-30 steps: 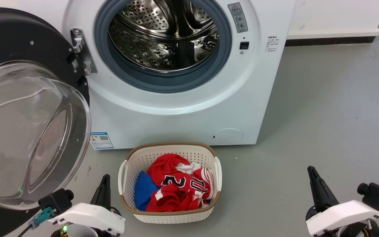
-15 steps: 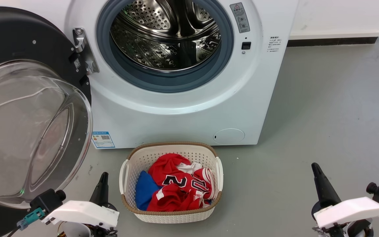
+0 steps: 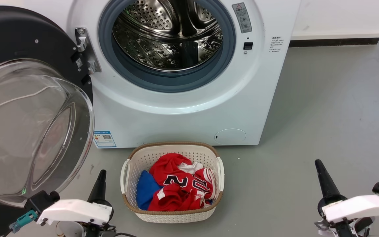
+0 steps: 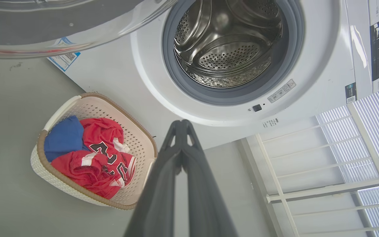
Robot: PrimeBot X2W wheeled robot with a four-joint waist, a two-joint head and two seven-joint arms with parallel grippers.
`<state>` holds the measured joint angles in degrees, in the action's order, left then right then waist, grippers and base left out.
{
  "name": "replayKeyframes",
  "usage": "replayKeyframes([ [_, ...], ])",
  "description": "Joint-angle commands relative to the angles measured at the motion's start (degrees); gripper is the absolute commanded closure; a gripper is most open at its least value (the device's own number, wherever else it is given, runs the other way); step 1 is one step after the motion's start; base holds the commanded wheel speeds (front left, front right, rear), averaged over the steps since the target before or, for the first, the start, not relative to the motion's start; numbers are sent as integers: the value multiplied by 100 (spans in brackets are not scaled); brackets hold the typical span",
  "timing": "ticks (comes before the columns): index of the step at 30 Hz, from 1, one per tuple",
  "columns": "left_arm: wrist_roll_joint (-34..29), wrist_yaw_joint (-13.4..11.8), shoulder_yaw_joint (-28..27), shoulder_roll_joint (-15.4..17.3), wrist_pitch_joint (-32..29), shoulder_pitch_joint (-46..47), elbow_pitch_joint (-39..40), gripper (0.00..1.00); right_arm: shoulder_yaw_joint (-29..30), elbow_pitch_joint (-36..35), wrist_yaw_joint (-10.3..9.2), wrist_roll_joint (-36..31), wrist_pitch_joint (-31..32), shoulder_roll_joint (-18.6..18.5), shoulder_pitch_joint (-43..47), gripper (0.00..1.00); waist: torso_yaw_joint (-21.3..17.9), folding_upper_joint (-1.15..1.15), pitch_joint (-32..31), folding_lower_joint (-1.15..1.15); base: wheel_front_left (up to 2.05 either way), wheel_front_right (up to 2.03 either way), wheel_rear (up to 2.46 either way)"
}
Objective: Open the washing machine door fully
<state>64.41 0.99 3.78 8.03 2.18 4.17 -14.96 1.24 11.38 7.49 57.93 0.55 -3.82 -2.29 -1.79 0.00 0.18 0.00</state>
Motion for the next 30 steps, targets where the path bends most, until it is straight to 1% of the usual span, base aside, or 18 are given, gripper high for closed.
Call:
replayKeyframes([
  [1, 164, 54, -78, -30, -48, 167, 69, 100, 28, -24, 1, 214, 24, -45, -138, 100, 5, 0, 0, 0, 0, 0, 0],
  [30, 1450, 359, -560, -263, -455, 205, 85, 100, 202, 108, 0, 1850, 245, -36, -289, 100, 77, 0, 0, 0, 0, 0, 0],
])
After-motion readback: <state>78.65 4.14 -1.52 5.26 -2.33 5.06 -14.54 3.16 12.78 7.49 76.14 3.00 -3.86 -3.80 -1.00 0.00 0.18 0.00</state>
